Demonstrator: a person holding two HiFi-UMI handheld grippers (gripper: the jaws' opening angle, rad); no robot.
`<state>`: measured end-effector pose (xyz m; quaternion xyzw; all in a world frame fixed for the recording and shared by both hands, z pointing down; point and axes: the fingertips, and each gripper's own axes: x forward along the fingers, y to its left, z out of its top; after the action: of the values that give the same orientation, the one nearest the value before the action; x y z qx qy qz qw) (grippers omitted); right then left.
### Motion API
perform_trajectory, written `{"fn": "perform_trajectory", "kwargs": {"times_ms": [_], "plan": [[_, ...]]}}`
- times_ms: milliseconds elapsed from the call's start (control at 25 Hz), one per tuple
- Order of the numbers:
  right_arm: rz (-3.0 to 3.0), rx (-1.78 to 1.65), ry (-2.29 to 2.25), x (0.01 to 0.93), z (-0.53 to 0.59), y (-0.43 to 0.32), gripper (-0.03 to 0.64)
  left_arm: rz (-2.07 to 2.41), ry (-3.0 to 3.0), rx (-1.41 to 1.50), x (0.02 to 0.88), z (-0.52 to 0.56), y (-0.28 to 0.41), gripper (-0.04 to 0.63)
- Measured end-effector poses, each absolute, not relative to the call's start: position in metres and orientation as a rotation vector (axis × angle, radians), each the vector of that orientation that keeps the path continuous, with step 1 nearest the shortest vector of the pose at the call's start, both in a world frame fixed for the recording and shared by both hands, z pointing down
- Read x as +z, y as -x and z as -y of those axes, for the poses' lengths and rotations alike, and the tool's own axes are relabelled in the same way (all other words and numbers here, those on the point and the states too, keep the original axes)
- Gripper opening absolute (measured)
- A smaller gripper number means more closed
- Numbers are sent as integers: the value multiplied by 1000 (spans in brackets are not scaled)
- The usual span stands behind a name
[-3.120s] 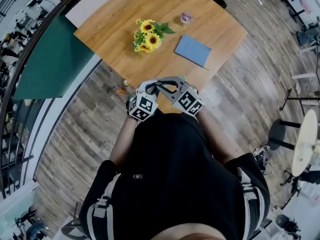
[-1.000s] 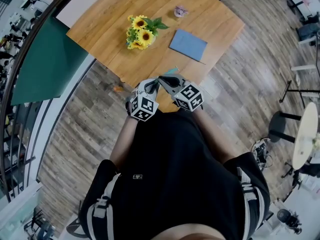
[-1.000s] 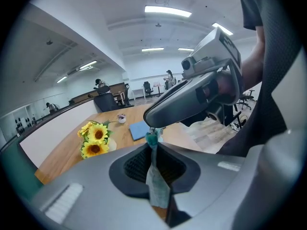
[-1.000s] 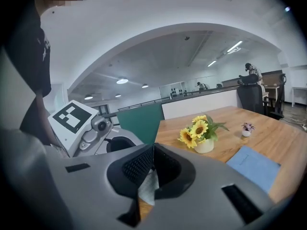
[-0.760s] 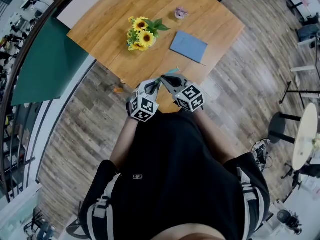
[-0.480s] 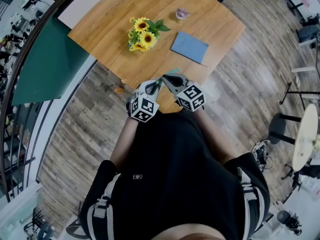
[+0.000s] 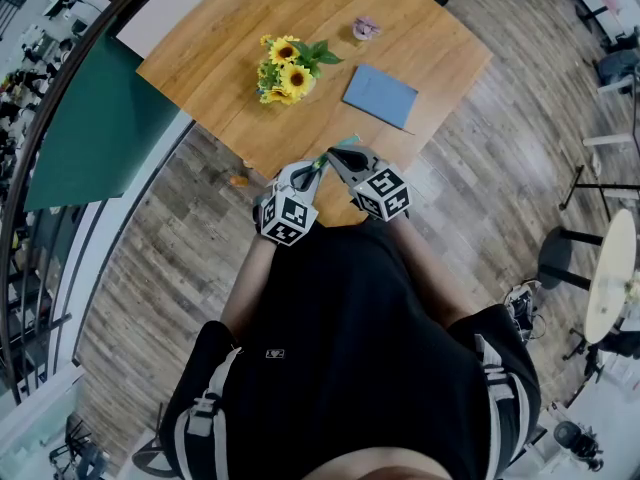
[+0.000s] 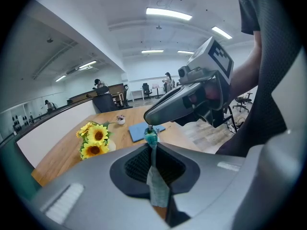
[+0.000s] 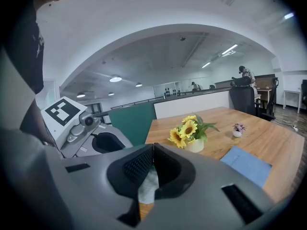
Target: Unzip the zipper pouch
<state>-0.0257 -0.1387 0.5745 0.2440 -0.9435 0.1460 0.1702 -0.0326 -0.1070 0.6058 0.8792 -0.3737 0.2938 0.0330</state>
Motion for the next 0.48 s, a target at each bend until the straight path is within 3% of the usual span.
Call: {"fn": "perform_trajectory", "kwargs": {"times_ms": [480], "plan": [[2672,450,-737,578,146,16,5,1128,-2724,889,603,105,29,15]]}}
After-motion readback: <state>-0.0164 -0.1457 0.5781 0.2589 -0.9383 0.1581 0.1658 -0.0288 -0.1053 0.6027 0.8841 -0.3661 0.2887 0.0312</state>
